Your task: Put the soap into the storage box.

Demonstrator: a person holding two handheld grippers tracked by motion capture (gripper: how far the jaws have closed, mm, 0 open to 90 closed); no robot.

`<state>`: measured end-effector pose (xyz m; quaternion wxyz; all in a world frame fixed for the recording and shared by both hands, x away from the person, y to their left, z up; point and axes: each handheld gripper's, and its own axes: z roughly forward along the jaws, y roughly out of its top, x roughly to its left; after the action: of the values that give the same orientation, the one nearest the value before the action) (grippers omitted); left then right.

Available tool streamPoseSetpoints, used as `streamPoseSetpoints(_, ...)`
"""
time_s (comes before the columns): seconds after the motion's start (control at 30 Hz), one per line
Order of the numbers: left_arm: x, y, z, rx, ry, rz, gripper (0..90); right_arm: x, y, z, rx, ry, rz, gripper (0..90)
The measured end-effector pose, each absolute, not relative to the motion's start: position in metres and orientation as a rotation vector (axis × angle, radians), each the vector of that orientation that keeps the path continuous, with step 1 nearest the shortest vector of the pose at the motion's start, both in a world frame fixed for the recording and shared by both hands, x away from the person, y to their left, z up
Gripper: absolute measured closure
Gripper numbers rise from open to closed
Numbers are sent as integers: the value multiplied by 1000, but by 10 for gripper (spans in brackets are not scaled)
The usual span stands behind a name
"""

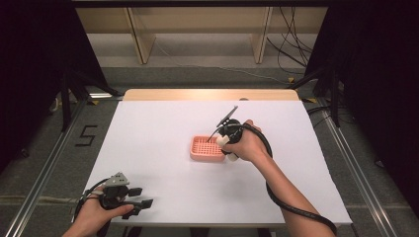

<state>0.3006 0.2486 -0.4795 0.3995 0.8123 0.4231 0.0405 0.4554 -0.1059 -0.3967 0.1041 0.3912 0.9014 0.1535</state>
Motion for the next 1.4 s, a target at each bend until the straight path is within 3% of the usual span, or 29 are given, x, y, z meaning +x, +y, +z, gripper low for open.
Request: streamPoseSetpoints(1.4,301,249,-479,2057,1062,103,333,474,-85,-391,1107,2653,476,506)
